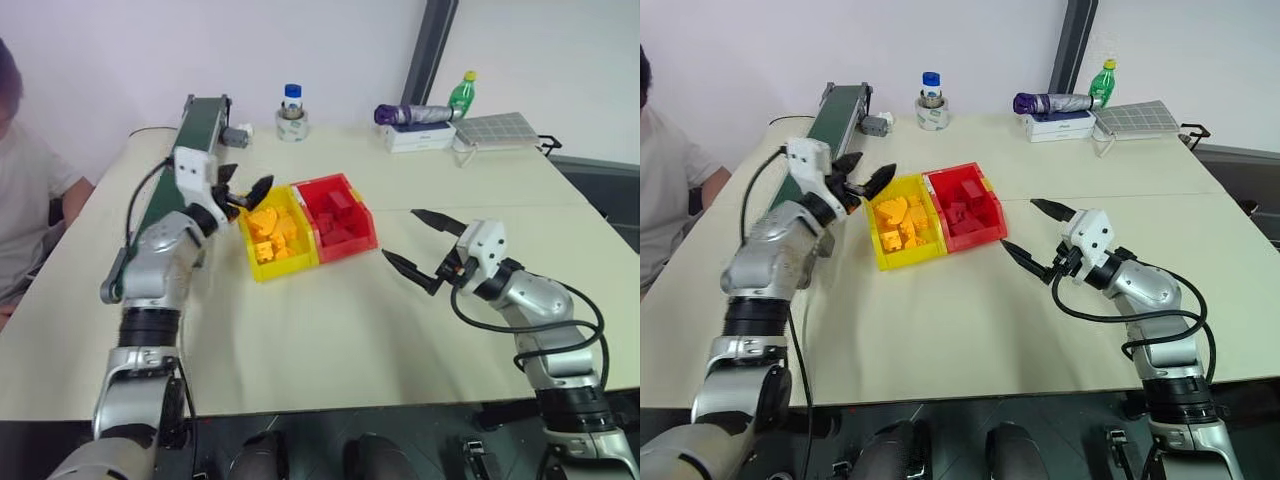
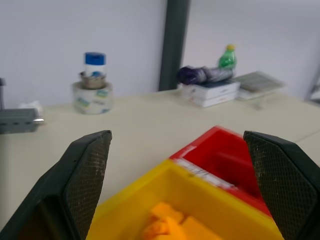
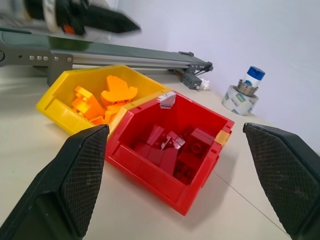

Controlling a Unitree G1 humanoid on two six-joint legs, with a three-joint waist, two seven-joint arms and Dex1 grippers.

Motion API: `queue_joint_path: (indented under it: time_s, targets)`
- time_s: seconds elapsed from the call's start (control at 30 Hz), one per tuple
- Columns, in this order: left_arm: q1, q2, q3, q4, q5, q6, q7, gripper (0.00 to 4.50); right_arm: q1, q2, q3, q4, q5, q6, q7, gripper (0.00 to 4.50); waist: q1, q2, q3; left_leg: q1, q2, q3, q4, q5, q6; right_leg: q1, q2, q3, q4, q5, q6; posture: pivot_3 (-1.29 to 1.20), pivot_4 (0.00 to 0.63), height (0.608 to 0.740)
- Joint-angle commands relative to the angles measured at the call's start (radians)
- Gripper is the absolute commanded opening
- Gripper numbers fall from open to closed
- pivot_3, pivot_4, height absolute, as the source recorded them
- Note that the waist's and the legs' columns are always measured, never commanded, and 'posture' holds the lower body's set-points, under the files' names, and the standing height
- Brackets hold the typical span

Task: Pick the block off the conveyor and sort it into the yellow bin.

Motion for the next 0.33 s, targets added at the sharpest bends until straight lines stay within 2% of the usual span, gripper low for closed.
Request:
queue_joint_path:
  time_s: [0.03,0.1,0.2,0.33]
  targets:
    - [0.103,0.113,0.063,-0.203,-0.125,0.129,-0.111,4.43,-0.006,-0.014,-0.028,-0.029,0.017,-0.016,0.007,4.5,0.0,0.0,0.0,0.0,0.0,0.0,0.0,0.0,0.0,0.0,0.0,0.0,0.0,0.0,0.0,0.0,0.15,0.74]
    - [0.193,0.194,0.092,-0.291,-0.195,0.211,-0.176,4.43,-0.01,-0.014,-0.027,-0.022,0.018,-0.017,0.012,4.5,0.0,0.0,0.0,0.001,0.001,0.0,-0.001,0.0,-0.001,0.0,0.0,0.001,0.0,0.0,0.0,0.0,0.15,0.74]
    - [0.288,0.289,0.132,-0.337,-0.201,0.244,-0.203,4.43,-0.018,-0.011,-0.022,-0.014,0.021,-0.013,0.02,4.5,0.008,0.001,0.0,0.001,0.001,0.0,-0.001,0.0,-0.001,0.001,0.0,0.001,0.0,0.0,-0.001,0.0,0.15,0.74]
    - [0.372,0.349,0.169,-0.359,-0.191,0.198,-0.259,4.43,-0.034,-0.015,-0.014,0.0,0.025,-0.005,0.043,4.5,0.009,0.001,0.0,0.001,0.0,-0.001,0.0,0.0,-0.002,0.001,-0.003,0.001,-0.002,-0.002,-0.006,0.0,0.15,0.74]
